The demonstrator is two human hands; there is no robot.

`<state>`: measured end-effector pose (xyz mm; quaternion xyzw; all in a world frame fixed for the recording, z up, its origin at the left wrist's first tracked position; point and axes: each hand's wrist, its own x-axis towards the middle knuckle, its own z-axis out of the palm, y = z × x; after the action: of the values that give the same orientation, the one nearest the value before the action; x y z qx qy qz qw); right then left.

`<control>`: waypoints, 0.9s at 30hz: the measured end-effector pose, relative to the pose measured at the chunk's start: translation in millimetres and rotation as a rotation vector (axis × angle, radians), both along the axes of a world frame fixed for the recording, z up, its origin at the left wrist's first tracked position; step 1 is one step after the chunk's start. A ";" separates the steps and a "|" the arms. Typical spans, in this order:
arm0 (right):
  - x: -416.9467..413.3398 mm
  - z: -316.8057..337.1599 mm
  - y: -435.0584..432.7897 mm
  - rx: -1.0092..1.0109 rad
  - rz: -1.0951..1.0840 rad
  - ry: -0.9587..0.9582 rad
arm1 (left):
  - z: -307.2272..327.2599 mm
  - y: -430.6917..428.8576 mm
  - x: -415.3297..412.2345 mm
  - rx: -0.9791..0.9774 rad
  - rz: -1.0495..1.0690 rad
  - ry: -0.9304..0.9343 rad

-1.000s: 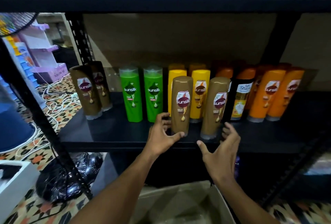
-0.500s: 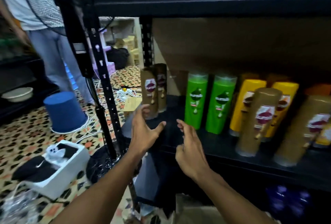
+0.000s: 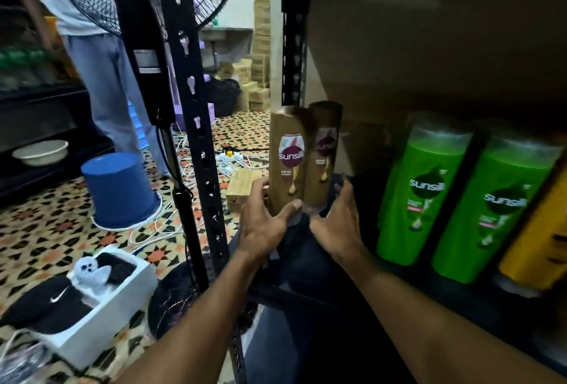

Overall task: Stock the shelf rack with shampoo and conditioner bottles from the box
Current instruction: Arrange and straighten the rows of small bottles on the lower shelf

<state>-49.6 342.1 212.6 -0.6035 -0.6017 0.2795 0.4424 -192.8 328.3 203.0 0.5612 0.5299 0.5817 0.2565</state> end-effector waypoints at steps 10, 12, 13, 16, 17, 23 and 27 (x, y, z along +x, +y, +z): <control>-14.9 0.9 18.3 0.067 -0.088 -0.008 | 1.1 1.5 0.1 -0.028 0.071 -0.003; -14.1 0.8 12.8 0.066 -0.109 0.006 | 4.5 0.5 0.8 -0.037 0.079 0.038; -13.8 1.0 9.8 0.062 -0.122 0.011 | 5.3 0.3 0.7 -0.044 0.084 0.053; -11.0 2.6 -1.2 0.050 -0.173 0.021 | 7.3 -1.7 2.3 -0.051 0.089 0.085; -10.9 2.4 -5.1 0.059 -0.191 0.019 | 7.3 -2.3 3.0 -0.051 0.091 0.091; -13.8 5.7 -19.1 0.143 -0.265 0.043 | 10.2 -4.7 4.0 -0.049 0.110 0.133; -15.6 6.1 -18.3 0.144 -0.265 0.046 | 7.5 -2.8 3.4 -0.058 0.102 0.134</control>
<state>-65.2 323.7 218.7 -0.6379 -0.5249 0.1882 0.5312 -189.4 325.5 210.5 0.5634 0.5905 0.5397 0.2066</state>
